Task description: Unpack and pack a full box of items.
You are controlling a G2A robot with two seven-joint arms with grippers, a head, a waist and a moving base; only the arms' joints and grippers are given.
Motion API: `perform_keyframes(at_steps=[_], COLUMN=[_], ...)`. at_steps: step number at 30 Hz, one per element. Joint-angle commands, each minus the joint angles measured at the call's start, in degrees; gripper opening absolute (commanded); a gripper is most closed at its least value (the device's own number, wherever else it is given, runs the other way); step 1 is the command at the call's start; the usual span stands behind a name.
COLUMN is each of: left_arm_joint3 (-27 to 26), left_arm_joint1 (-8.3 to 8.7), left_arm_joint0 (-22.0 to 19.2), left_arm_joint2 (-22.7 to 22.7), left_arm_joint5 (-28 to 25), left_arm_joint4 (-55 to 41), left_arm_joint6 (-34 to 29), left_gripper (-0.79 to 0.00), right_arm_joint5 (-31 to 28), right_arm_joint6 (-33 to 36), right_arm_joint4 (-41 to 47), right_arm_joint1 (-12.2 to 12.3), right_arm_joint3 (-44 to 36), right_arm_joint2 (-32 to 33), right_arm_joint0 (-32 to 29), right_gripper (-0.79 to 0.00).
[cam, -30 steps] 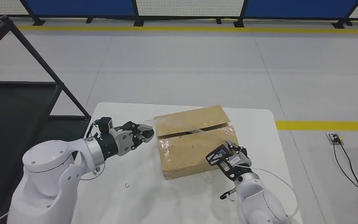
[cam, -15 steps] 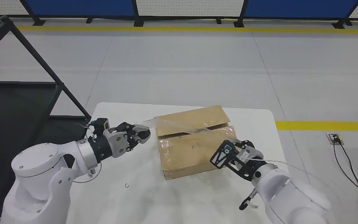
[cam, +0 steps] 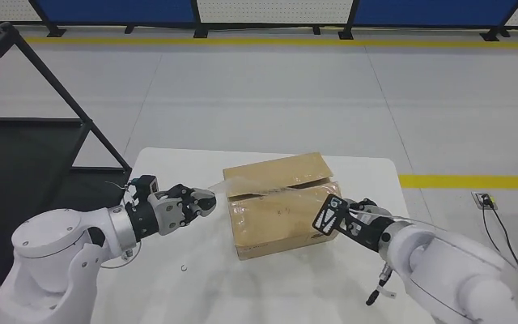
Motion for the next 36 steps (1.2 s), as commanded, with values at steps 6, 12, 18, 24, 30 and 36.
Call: perform_keyframes(at_steps=[6, 12, 18, 24, 30, 36], left_arm_joint3=[0.25, 2.43, 3.39, 4.53, 5.63, 8.94], left_arm_joint1=[-0.02, 0.34, 1.39, 2.61, 4.12, 5.24], left_arm_joint0=[0.53, -0.7, -0.58, -0.62, -1.42, -2.43], left_arm_joint2=[0.18, 0.91, 0.94, 1.18, 2.01, 1.91], left_arm_joint5=[-1.09, 0.0, 0.0, 0.0, 0.0, 0.0], left_arm_joint4=[-0.53, -2.53, -3.92, -5.5, -7.67, -17.69], left_arm_joint6=[1.11, 3.0, 3.72, 5.28, 6.23, 3.03], left_gripper=[-0.785, -0.785, -0.785, -0.785, -0.785, -0.785], right_arm_joint5=[-0.83, 4.04, 11.02, 12.98, 13.05, 12.45], right_arm_joint6=[0.21, 5.1, 12.1, 14.06, 14.12, 13.52], right_arm_joint4=[0.65, 15.07, 37.24, 53.45, 66.49, 68.82], right_arm_joint1=[0.06, 1.24, 4.15, 5.87, 5.63, 5.33], right_arm_joint3=[0.4, 9.69, 22.58, 34.05, 41.99, 44.09], right_arm_joint2=[-0.71, -6.75, -21.93, -38.38, -55.83, -58.65], right_arm_joint0=[0.93, 12.45, 33.66, 52.75, 67.57, 70.17], right_gripper=[-0.785, -0.785, -0.785, -0.785, -0.785, -0.785])
